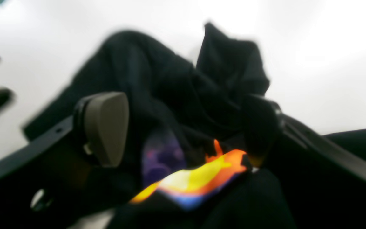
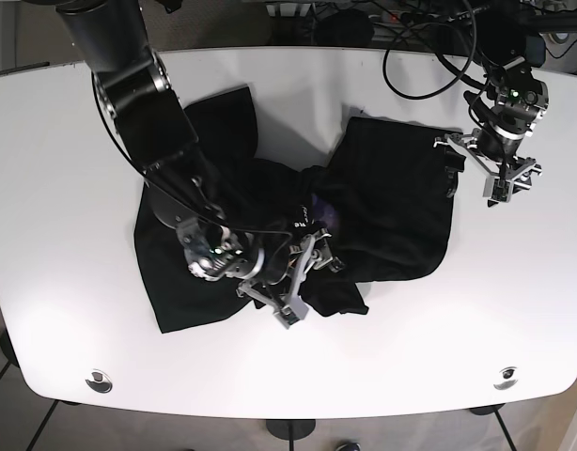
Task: Fold the T-shirt properly
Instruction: 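Grasp the black shirt's bunched middle with the right gripper and lift it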
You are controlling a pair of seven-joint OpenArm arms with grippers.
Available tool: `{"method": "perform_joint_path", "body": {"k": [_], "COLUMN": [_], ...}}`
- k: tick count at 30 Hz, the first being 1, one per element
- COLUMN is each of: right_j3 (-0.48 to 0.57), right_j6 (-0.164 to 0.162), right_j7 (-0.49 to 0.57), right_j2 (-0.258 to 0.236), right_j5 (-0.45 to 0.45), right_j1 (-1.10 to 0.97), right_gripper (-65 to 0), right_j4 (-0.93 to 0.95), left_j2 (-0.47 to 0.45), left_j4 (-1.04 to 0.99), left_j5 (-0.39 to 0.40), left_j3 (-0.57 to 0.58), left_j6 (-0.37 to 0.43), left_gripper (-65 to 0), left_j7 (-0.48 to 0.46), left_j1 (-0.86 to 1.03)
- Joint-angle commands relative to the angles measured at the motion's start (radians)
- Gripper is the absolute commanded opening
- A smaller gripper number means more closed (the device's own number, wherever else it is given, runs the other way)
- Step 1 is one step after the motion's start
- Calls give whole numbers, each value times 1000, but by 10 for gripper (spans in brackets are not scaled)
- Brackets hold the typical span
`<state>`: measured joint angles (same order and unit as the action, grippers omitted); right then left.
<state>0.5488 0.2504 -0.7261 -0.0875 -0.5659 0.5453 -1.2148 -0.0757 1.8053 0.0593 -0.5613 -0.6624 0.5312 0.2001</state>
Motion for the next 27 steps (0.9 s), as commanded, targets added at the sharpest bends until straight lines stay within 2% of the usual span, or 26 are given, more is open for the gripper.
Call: {"method": "perform_joint_path", "body": {"k": [1,5,9,13,16,17,24,26,27], "right_j3": [57,215,287,296,290,290,287,287,287], "right_j6": [10,10,8,7,10,10,5,0,0], "right_j7": [55,175,279,363,383,383,389,391,392], "right_j2": [32,48,76,91,96,99,116,116,116], "right_j5": [-12,-12,-12,-7,149,175,189,194,194], "right_j1": [81,157,220,249,235,213,141,123,123], "right_gripper": [-119,-119,-119,-119,-119,-119,-125,-162,-211], "right_j4": [66,206,369,485,519,519,481,456,453], "left_j2": [-9,-9,-9,-9,-9,-9,-9,-9,-9], "left_j4": [17,15,12,-19,-23,-23,-23,-25,-25], "left_j5": [12,12,12,14,15,15,15,15,15], "left_j3": [-3,-3,-3,-3,-3,-3,-3,-3,-3], "left_j6": [3,3,3,3,3,3,3,3,3], "left_gripper": [-217,-217,-217,-217,-217,-217,-217,-217,-217], "left_j7": [-23,-23,-23,-23,-23,-23,-23,-23,-23], "left_j1": [-4,-4,-4,-4,-4,-4,-11,-9,-9]}}
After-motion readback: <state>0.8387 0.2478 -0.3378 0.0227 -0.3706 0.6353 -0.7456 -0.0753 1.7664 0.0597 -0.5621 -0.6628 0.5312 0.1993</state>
